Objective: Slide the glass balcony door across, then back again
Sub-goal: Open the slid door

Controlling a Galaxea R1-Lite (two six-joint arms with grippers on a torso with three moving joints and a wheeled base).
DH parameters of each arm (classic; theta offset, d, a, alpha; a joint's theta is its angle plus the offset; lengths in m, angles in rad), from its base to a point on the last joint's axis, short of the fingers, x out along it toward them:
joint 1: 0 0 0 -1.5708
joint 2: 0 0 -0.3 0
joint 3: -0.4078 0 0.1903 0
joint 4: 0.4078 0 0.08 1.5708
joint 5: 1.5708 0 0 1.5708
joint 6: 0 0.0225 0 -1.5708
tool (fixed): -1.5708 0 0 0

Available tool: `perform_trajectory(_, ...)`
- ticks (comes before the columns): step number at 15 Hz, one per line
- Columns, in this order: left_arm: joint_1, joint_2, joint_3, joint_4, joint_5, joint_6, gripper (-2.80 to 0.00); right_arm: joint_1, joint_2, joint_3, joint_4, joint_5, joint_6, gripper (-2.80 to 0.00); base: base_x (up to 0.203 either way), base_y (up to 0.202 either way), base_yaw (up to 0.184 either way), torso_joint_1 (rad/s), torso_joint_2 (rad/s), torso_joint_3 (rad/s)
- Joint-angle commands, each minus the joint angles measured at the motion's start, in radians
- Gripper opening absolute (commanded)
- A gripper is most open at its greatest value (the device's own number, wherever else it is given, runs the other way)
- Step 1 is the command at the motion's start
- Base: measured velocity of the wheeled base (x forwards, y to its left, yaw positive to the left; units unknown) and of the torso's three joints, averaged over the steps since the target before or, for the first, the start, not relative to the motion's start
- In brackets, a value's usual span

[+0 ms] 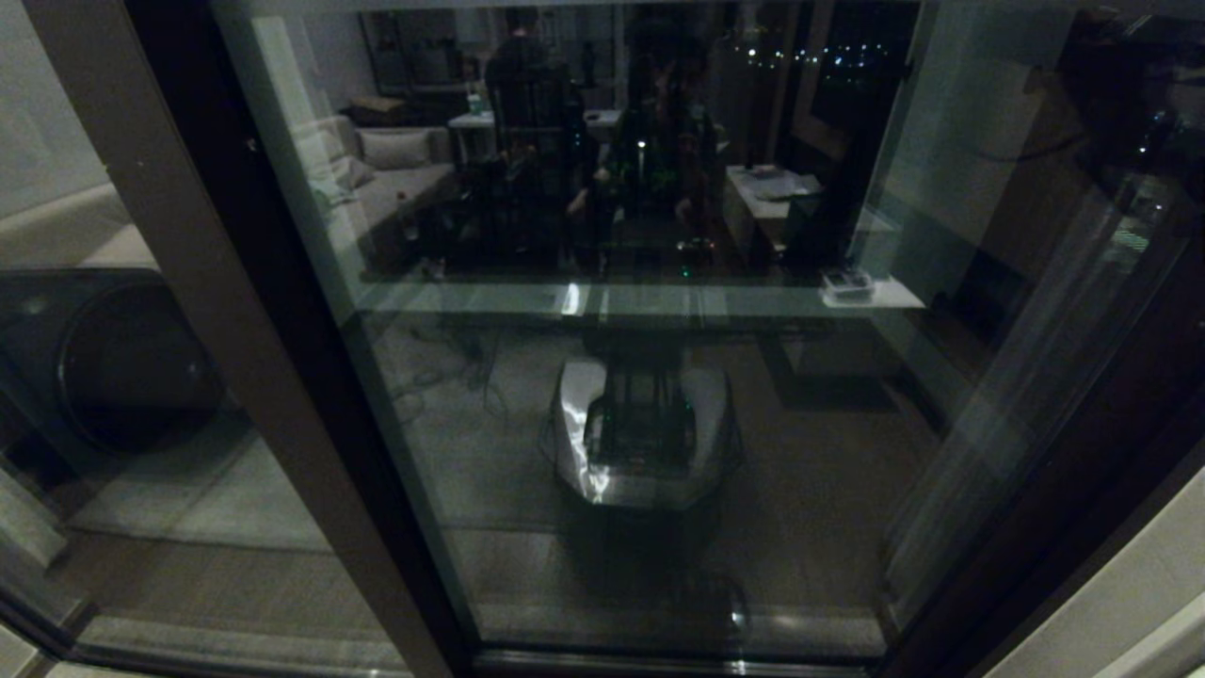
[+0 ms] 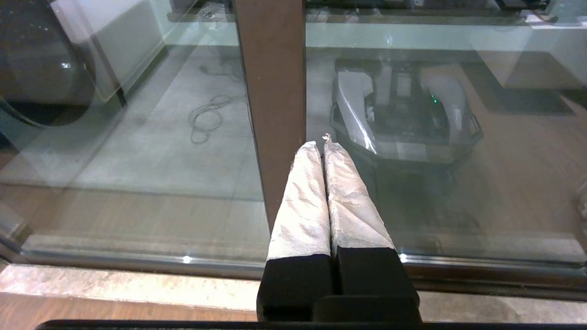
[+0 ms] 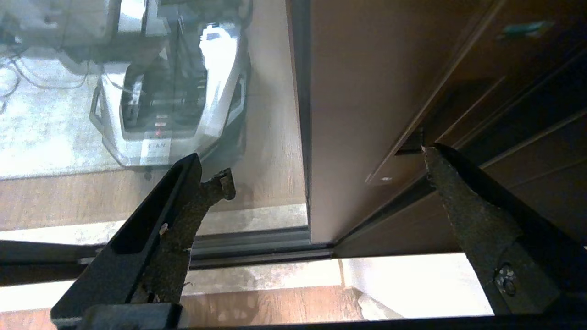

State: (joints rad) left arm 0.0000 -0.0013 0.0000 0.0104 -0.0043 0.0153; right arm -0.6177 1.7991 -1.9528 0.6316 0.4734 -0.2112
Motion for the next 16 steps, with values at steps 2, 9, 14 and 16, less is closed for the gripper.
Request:
perform_trajectory(2, 0.001, 0.0, 0.002, 0.0, 0.0, 0.0, -2.8, 0.001, 0.006, 0.0, -0.007, 0.003, -0.001, 0.0, 0.0, 0.0, 0.0, 0.0, 0.0, 0.0)
perform_trajectory(9, 0.002, 0.0, 0.002, 0.0, 0.0, 0.0, -2.8, 0.004, 0.008, 0.0, -0.016, 0.004, 0.005, 0.0, 0.0, 0.0, 0.0, 0.0, 0.0, 0.0)
perform_trajectory(14, 0.001, 0.001, 0.002, 0.0, 0.0, 0.0, -2.8, 0.012, 0.017, 0.0, -0.022, 0.025, 0.017, 0.0, 0.0, 0.0, 0.0, 0.0, 0.0, 0.0)
perform_trajectory(16, 0.0, 0.0, 0.002, 0.0, 0.0, 0.0, -2.8, 0.013, 0.018, 0.005, -0.036, 0.026, 0.019, 0.0, 0.0, 0.0, 0.0, 0.0, 0.0, 0.0)
